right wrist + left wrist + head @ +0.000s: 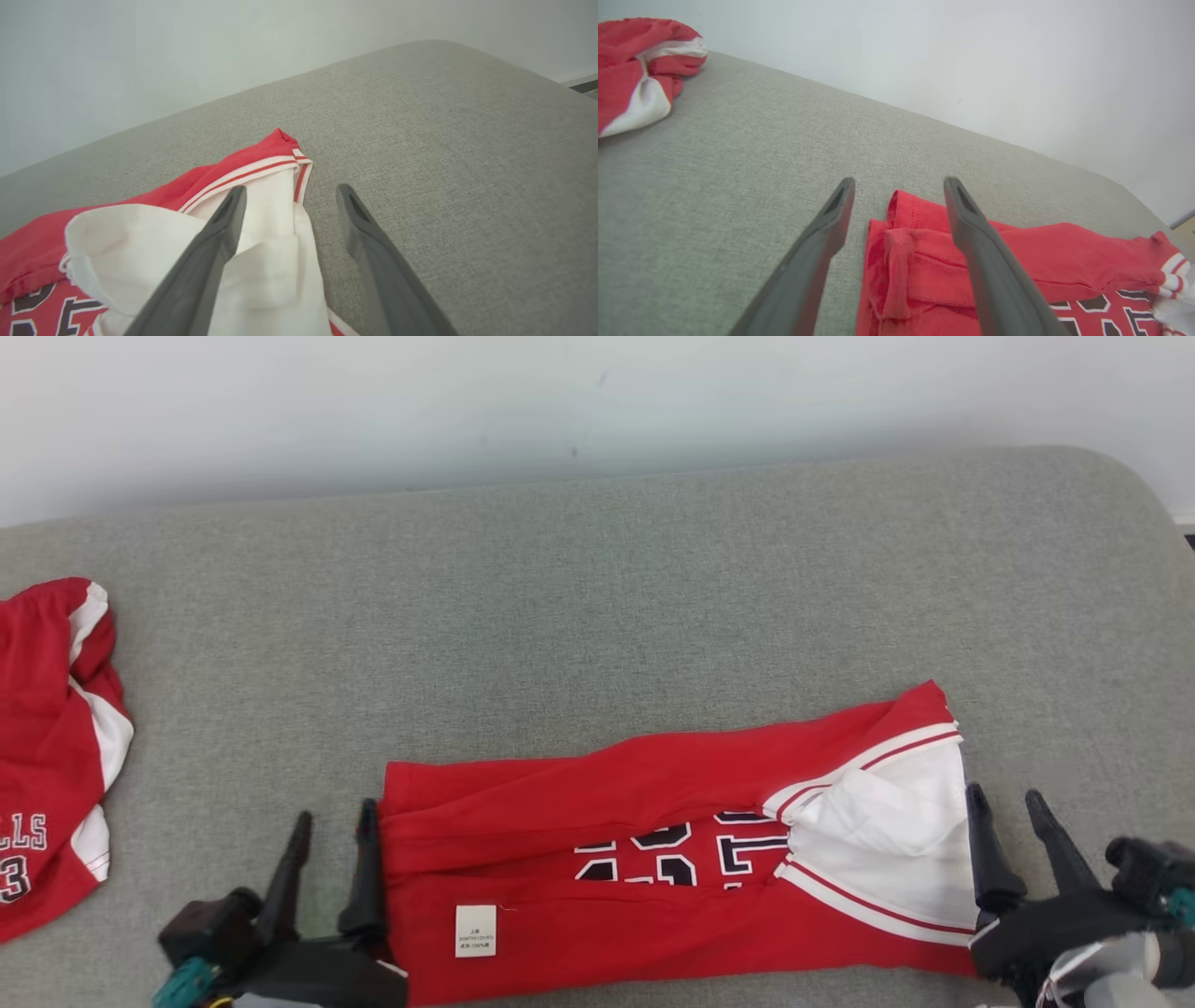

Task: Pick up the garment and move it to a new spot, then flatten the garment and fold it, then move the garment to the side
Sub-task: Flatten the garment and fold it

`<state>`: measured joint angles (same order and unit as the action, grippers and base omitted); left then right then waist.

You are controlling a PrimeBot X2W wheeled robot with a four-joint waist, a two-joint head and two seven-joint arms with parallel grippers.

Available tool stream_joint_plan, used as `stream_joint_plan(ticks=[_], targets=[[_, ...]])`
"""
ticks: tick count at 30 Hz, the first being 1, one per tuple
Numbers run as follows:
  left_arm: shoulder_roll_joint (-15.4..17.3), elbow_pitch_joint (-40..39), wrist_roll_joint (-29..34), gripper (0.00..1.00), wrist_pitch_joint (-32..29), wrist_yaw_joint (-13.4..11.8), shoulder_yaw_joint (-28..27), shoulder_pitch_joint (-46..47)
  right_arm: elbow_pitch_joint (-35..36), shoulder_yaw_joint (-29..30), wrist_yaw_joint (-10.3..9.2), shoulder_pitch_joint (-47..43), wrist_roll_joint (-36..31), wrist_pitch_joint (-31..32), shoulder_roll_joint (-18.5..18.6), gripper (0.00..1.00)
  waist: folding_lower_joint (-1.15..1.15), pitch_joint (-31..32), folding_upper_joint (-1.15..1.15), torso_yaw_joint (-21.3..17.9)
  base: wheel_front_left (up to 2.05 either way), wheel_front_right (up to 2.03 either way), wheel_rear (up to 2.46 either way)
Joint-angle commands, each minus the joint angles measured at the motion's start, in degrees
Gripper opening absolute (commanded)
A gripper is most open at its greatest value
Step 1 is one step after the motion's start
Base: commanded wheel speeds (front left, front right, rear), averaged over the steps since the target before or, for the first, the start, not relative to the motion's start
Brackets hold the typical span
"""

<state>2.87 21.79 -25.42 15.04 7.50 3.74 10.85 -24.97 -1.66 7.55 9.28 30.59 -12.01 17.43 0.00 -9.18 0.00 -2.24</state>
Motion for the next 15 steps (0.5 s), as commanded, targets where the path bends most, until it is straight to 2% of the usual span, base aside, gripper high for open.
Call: stream_joint_plan(ticks=[1,8,15], targets=[[0.03,-1.86,1.00,1.00,0.20,-0.15,-0.97,-1.26,0.03,-0.23,-0.15,1.00,-0.82,0.55,0.37,1.00,0.00,0.26,0.00,0.30,0.00,0.00,0.00],[-0.02,-8.71,8.25,1.00,0.20,-2.63,-3.18,-5.81,-5.06,-0.81,-0.15,3.76,-2.25,5.30,1.53,1.00,0.00,1.07,0.00,1.92,0.00,0.00,0.00],[-0.02,-10.39,12.11,1.00,0.20,-4.24,-3.73,-9.12,-11.22,-2.45,-0.15,4.56,-2.48,7.43,0.99,1.00,0.00,1.82,0.00,3.42,0.00,0.00,0.00]])
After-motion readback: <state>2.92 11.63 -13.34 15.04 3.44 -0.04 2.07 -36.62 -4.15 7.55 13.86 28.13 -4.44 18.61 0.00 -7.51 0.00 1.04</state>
